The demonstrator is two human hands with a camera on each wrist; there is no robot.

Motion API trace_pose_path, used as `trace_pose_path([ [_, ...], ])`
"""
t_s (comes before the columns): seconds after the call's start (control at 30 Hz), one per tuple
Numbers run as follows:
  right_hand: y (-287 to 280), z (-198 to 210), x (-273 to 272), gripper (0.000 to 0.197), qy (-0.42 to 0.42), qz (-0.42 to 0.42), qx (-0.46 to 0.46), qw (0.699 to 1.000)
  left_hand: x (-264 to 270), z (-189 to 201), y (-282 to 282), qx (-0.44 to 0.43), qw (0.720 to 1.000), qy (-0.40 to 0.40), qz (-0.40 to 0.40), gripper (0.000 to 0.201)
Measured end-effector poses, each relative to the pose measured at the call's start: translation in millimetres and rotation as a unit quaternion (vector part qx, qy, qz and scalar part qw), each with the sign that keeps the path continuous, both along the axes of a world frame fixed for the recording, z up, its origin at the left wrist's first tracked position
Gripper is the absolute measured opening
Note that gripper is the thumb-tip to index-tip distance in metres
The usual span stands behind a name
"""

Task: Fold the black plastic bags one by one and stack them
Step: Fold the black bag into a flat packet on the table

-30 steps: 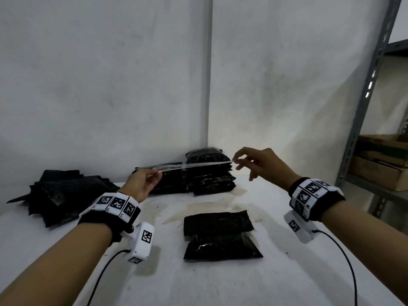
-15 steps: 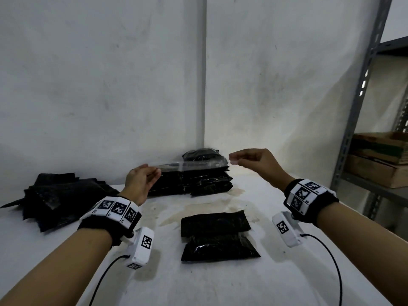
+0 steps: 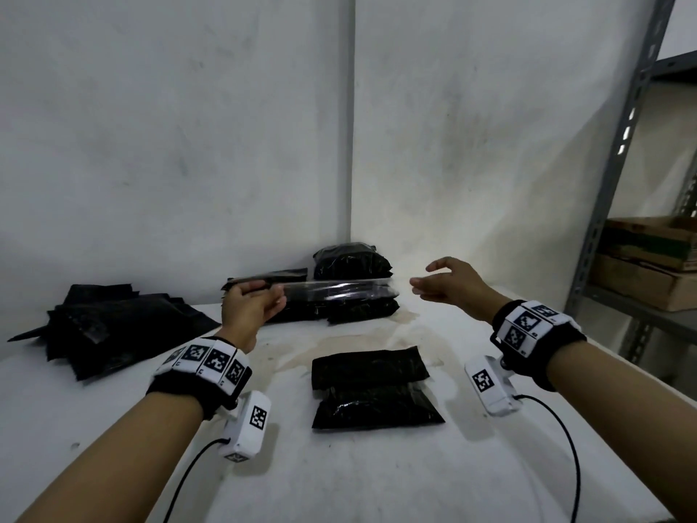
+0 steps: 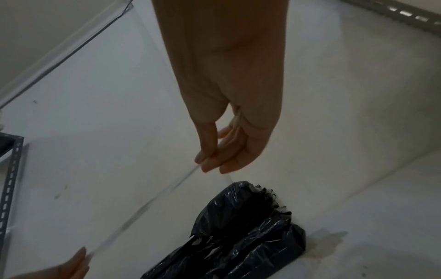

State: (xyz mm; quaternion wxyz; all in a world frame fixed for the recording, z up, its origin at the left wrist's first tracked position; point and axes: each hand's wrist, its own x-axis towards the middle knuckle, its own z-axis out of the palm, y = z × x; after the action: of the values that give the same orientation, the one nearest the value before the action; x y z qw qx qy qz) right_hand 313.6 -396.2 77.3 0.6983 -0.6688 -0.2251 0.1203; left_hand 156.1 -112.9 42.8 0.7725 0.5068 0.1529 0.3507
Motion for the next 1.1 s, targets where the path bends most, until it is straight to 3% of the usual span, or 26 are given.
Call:
trace_pose_path([
  [0.17,-20,-9,3,0.035,0.083,0.032,-0.082,0.993,-11,-16,8,-0.005,0.990,0.103,-0.094,0.048],
  [0.23,-24,-14,3,0.031,0.107,0.045,-0.114,0.987,-13,-19,9,-0.011,0.986,0.129,-0.110,0.039],
  [0.33,-32,-19,3,0.036,0.125,0.054,-0.166,0.977,-19,-21,2,-0.006,0.973,0.172,-0.157,0.009],
  [0.4,-37,-21,0,0.034,0.142,0.061,-0.178,0.972,-24,-23,-3,-0.003,0.964,0.199,-0.177,0.006],
  [0.53,-43,-31,-4,0.010,0.191,0.062,-0.170,0.965,-34,-32,-6,-0.027,0.955,0.209,-0.208,0.010],
  [0.7,-42,-46,-8,0.013,0.237,0.083,-0.147,0.957,-40,-49,-9,0.003,0.966,0.185,-0.178,0.017],
  [0.93,-38,-65,-11,0.010,0.227,0.074,-0.151,0.959,-41,-56,-17,0.088,0.974,0.189,-0.086,0.015],
  [1.1,-45,-69,-8,0.009,0.224,0.050,-0.159,0.960,-48,-58,-19,0.121,0.947,0.253,-0.159,0.020],
])
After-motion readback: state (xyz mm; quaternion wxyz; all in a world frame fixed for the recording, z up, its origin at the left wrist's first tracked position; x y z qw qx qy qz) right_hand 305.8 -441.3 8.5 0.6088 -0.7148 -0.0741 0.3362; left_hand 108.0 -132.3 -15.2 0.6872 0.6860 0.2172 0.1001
